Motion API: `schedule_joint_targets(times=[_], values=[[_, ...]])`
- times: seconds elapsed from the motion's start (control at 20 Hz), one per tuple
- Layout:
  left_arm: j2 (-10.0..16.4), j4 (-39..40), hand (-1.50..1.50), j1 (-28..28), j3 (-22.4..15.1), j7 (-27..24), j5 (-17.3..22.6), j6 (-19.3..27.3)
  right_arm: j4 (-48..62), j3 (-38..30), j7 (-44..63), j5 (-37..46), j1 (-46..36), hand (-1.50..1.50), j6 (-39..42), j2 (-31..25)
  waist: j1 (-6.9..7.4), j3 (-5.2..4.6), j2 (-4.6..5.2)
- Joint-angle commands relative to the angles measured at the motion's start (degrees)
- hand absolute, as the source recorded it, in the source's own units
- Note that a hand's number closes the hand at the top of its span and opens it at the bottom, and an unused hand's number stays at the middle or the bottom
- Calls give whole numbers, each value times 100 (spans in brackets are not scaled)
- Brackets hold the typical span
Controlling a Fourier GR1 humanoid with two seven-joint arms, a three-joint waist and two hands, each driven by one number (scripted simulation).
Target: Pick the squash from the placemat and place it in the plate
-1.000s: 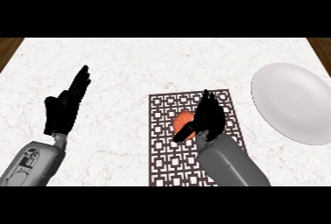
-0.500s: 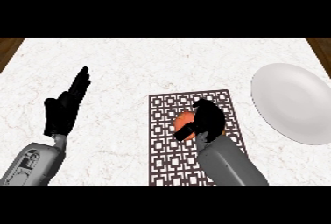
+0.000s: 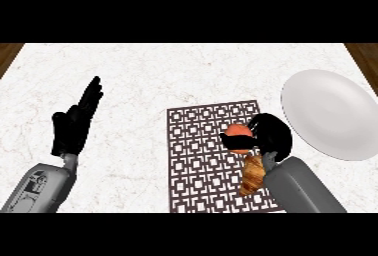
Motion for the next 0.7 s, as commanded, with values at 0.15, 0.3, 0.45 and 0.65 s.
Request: schedule_joint_targets(times=[0.15, 0.3, 0.45, 0.65], values=[[85, -24, 0, 37, 149, 7, 20, 76, -84, -276, -2391, -523, 511, 150, 784, -2195, -339, 46, 41], [86, -19, 0, 166, 199, 38, 62, 111, -211, -716, -3610, -840, 564, 150, 683, -2980, -376, 55, -8], [149, -41, 0, 162, 294, 69, 125, 88, -321, -1359, -4678, -1253, 456, 150, 356, -3475, -453, 79, -61], [153, -74, 0, 290, 196, -9, 57, 41, -207, -2226, -6158, -2109, 369, 150, 289, -3928, -372, 82, -23]])
